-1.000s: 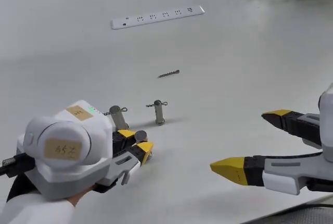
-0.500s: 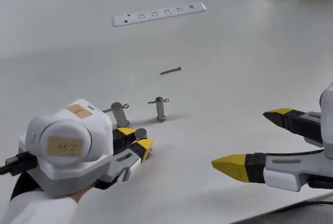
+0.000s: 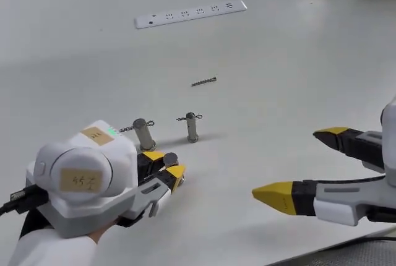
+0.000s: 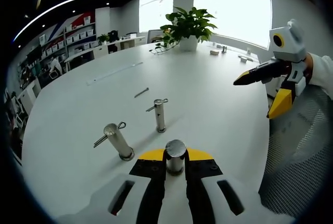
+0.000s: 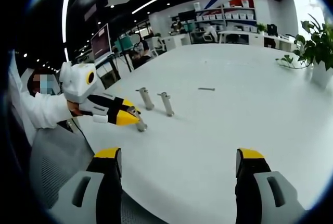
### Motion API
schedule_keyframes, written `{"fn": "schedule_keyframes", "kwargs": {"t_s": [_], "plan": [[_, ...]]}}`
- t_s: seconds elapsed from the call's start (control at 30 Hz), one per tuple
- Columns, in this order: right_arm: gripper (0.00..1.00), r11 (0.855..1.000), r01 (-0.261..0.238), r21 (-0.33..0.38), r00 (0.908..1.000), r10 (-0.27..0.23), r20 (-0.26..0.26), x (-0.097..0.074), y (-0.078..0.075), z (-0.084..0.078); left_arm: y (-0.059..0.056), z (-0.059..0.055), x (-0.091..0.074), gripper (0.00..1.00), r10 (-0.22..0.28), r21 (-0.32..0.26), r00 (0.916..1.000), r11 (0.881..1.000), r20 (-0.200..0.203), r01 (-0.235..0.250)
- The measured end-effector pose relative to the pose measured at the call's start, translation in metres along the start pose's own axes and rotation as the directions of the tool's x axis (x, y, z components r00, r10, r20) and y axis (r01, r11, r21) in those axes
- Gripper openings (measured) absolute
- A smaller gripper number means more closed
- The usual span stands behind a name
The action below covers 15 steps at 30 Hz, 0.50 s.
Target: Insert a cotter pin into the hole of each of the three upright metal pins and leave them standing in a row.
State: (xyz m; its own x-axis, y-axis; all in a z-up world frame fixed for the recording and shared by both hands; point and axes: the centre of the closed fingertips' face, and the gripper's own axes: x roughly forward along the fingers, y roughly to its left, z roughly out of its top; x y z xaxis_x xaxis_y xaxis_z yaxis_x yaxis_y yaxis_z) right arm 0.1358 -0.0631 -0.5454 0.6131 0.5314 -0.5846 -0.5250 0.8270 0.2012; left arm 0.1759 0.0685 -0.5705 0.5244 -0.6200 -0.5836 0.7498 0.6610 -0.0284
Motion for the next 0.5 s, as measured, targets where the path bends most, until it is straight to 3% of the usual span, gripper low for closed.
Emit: {"fn": "schedule_keyframes", "kwargs": {"t_s": [0.2, 0.3, 0.5], "plan": [[0.89, 1.0, -0.008, -0.001, 1.0, 0.008, 0.001, 0.001, 0.001, 0.001, -0.002, 0.004, -0.003, 0.13, -0.021, 0.014, 0.9997, 1.0, 0.014, 0.021], [0.89, 1.0, -0.01, -0.003, 0.9999, 0.01, 0.003, 0.001, 0.002, 0.002, -0.009, 0.007, -0.008, 0.2, -0.055, 0.006, 0.9982, 0.998, 0.024, 0.055], [0.89, 1.0, -0.013, 0.001, 0.9999, 0.013, 0.001, 0.001, 0.003, 0.002, -0.015, 0.002, -0.02, 0.43, -0.102, -0.004, 0.9945, 0.995, 0.023, 0.102]]}}
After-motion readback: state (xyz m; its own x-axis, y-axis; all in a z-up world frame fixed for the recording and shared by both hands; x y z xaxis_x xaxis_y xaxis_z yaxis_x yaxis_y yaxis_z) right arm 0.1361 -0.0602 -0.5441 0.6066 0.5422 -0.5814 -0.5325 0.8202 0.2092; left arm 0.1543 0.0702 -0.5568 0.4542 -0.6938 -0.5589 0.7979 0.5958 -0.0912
